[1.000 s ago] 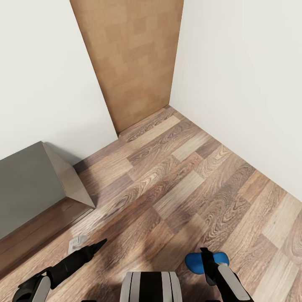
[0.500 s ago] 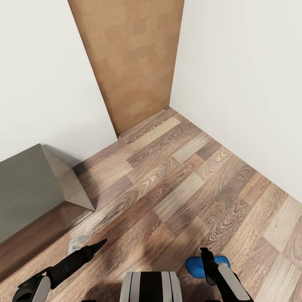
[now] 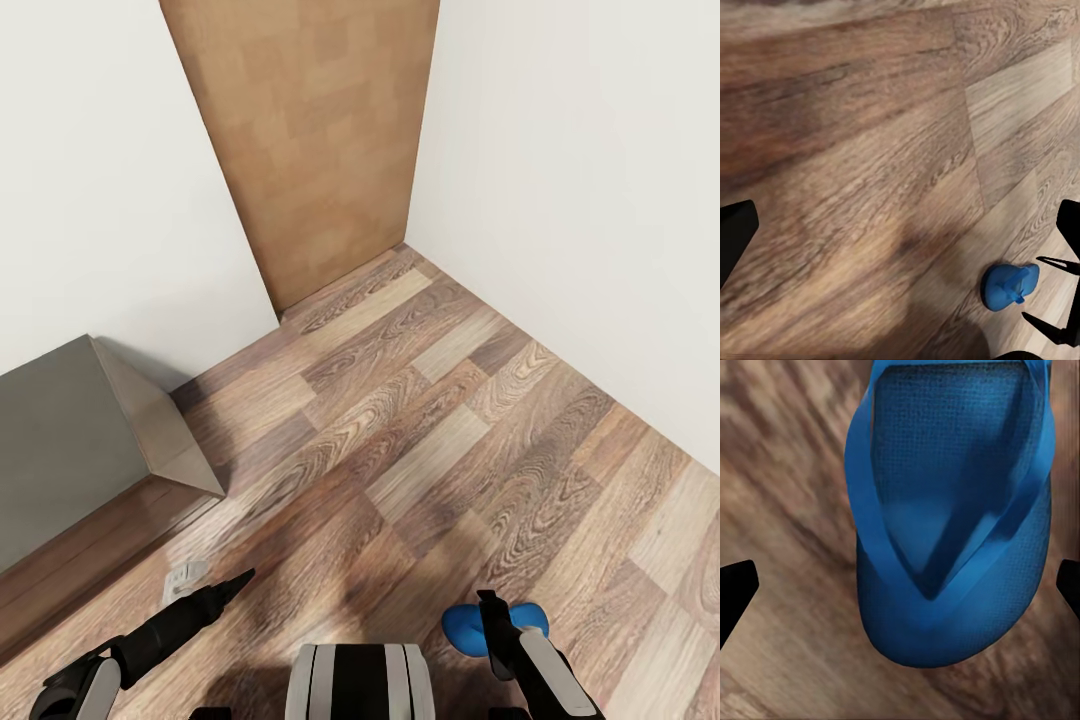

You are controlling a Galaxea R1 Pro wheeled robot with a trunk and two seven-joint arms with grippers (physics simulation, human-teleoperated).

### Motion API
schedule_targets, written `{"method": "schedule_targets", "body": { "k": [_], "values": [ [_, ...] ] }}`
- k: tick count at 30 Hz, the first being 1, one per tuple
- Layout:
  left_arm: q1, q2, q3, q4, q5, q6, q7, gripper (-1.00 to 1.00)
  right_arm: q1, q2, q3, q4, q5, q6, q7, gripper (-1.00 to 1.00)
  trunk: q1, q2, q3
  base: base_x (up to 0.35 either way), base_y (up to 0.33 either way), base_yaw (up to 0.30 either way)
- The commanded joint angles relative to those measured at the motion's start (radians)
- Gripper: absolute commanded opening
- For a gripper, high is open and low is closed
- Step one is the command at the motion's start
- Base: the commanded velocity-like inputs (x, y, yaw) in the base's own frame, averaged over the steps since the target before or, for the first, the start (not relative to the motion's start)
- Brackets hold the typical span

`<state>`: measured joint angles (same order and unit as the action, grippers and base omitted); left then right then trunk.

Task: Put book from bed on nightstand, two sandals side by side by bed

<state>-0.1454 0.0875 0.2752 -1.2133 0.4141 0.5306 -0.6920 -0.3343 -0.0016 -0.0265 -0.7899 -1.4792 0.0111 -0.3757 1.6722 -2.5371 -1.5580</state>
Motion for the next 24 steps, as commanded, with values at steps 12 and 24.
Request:
{"method": "schedule_targets", "body": {
  "k": [12, 24],
  "values": [
    [0.0, 0.0, 0.001, 0.0, 0.007, 0.008, -0.001, 1.0, 0.0, 0.0, -0.001, -0.002, -0.006, 0.002, -0.005, 1.0, 0.002, -0.001, -0.02, 0.0, 0.0, 0.0],
    [0.0, 0.001, 0.001, 0.0, 0.008, 0.008, -0.001, 1.0, 0.0, 0.0, -0.001, -0.002, -0.006, 0.001, -0.005, 1.0, 0.002, -0.001, -0.02, 0.0, 0.0, 0.0]
  ]
}}
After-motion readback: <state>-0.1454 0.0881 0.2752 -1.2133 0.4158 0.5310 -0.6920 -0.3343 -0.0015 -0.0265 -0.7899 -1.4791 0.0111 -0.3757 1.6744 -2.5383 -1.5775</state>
